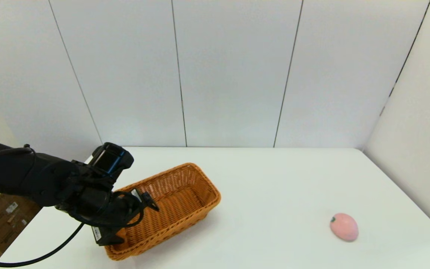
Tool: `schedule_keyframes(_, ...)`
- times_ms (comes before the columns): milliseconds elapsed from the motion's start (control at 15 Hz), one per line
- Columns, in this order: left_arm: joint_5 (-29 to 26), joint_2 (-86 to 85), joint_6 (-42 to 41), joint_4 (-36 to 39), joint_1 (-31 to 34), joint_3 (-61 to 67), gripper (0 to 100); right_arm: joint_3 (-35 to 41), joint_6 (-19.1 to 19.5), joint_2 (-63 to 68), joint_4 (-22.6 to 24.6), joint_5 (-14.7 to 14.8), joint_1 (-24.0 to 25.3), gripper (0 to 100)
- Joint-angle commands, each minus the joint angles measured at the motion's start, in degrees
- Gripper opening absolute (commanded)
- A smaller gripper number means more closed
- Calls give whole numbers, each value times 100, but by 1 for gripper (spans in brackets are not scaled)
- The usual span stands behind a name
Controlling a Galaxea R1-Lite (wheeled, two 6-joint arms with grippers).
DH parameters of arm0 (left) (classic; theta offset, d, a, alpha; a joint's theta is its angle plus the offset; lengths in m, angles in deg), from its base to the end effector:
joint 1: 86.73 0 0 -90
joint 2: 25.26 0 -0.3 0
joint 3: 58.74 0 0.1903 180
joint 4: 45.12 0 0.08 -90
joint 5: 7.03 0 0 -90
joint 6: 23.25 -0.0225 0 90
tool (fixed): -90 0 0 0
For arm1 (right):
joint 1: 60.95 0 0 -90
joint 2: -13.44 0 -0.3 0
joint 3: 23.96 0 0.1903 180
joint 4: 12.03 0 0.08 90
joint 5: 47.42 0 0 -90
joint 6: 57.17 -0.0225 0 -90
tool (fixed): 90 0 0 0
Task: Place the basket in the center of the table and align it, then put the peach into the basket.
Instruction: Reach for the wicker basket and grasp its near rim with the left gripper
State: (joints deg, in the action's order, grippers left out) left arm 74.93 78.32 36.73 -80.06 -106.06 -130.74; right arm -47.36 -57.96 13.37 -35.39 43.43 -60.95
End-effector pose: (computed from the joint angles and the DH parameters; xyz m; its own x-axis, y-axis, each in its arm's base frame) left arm 0.2569 -0.0934 0.0981 0.3260 -0.2626 -0.9082 -0.5591 0.7211 -0.4092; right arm -0.0229 -0.0003 0.0756 0.9999 -0.0148 0.0019 0.0148 0.9998 0.0138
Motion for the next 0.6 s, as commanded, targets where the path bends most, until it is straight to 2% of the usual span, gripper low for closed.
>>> schedule_keyframes(67,5,-840,32,-276,69,-339,100,2,0,-1,0,3,0,100)
schedule_keyframes(400,330,-1420,-382,-961,614,-374,100,-6,-9,7,0,3,0,100)
schedule_keyframes(600,339,-1596,-478,-1322,728,-295,100,2,-26,-1,0,3,0,100)
